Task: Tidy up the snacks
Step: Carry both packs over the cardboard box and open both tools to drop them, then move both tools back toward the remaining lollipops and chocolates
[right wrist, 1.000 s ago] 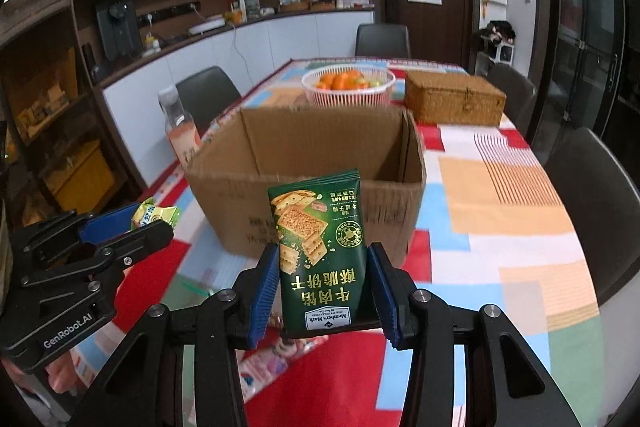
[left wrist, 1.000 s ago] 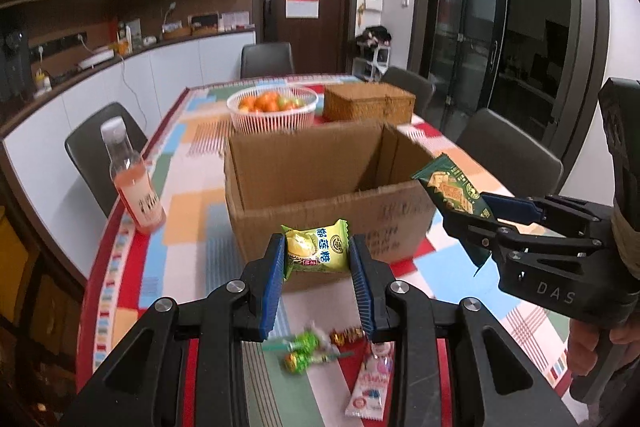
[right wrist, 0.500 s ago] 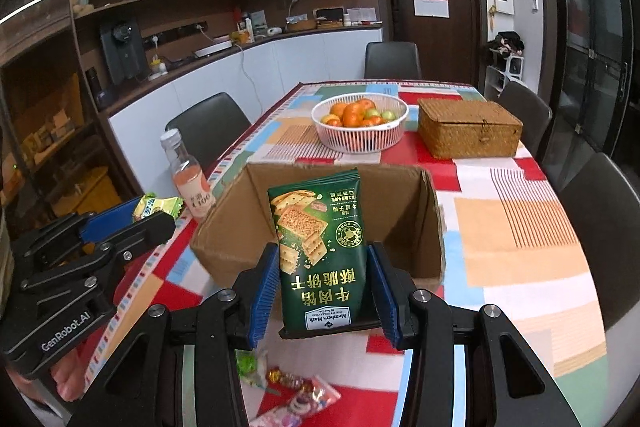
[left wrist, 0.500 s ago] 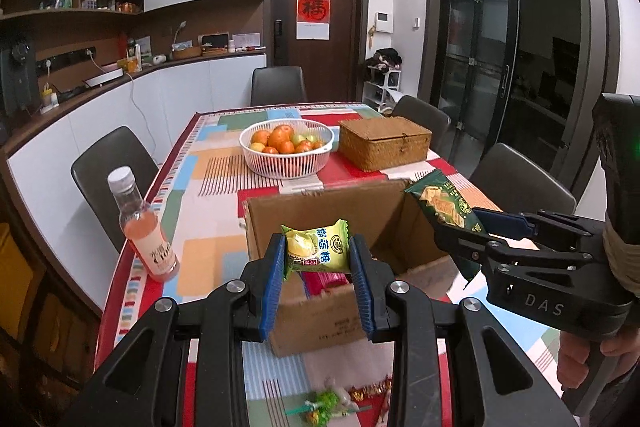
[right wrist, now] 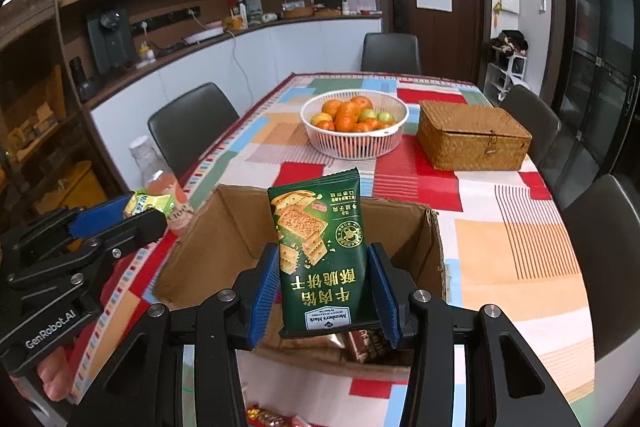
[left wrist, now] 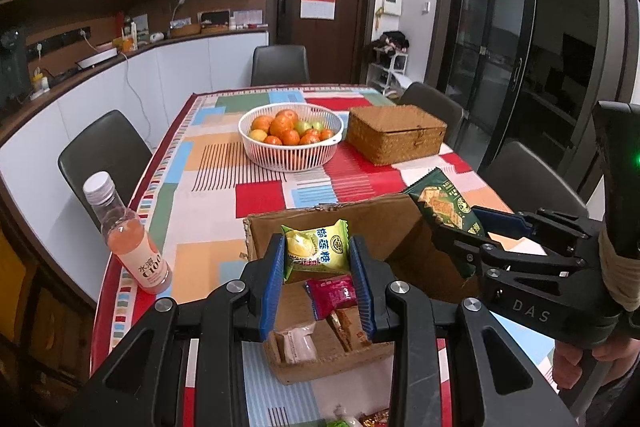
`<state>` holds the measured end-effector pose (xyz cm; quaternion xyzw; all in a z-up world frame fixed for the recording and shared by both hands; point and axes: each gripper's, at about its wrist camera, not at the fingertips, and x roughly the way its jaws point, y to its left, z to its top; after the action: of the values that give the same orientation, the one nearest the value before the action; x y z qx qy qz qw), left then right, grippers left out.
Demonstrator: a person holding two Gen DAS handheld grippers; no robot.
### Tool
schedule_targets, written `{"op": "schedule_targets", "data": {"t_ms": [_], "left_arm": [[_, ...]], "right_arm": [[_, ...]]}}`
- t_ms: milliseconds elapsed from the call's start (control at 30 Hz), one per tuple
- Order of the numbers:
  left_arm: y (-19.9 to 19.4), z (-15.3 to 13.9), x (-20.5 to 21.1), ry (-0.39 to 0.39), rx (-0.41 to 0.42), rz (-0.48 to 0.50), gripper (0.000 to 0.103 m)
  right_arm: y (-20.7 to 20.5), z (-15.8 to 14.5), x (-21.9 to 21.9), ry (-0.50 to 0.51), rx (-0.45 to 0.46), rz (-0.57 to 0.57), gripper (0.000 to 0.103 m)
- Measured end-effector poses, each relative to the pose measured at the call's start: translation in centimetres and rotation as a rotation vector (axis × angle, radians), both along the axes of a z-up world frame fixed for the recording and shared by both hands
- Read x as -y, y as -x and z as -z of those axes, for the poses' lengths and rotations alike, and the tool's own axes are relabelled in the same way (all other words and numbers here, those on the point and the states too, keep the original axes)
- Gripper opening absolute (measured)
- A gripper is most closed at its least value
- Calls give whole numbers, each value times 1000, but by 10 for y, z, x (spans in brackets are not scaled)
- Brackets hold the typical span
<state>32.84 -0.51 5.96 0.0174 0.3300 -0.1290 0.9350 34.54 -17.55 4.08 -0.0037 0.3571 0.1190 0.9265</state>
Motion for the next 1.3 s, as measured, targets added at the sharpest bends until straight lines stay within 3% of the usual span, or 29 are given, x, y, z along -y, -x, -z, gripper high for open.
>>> {"op": "schedule_targets", "data": {"t_ms": [167, 267, 367, 500, 1000, 1300], "left_arm": [[-16, 7, 4, -17, -31, -4, 34], [-18, 7, 5, -29, -33, -23, 49], [-9, 5, 5, -43, -19, -31, 51], [8, 0, 1, -59, 12, -37, 54], [93, -16, -13, -64, 105, -35, 56], [128, 5, -24, -83, 65, -32, 56]], "right_arm": [[-12, 7, 1, 13, -25, 12, 45], [-17, 9, 1, 28, -32, 27, 46], [-14, 8, 3, 37, -27, 52, 59], [3, 3, 2, 34, 5, 29, 59], [79, -13, -15, -10, 95, -100, 59], [108, 3, -28, 34, 82, -167, 59]]}}
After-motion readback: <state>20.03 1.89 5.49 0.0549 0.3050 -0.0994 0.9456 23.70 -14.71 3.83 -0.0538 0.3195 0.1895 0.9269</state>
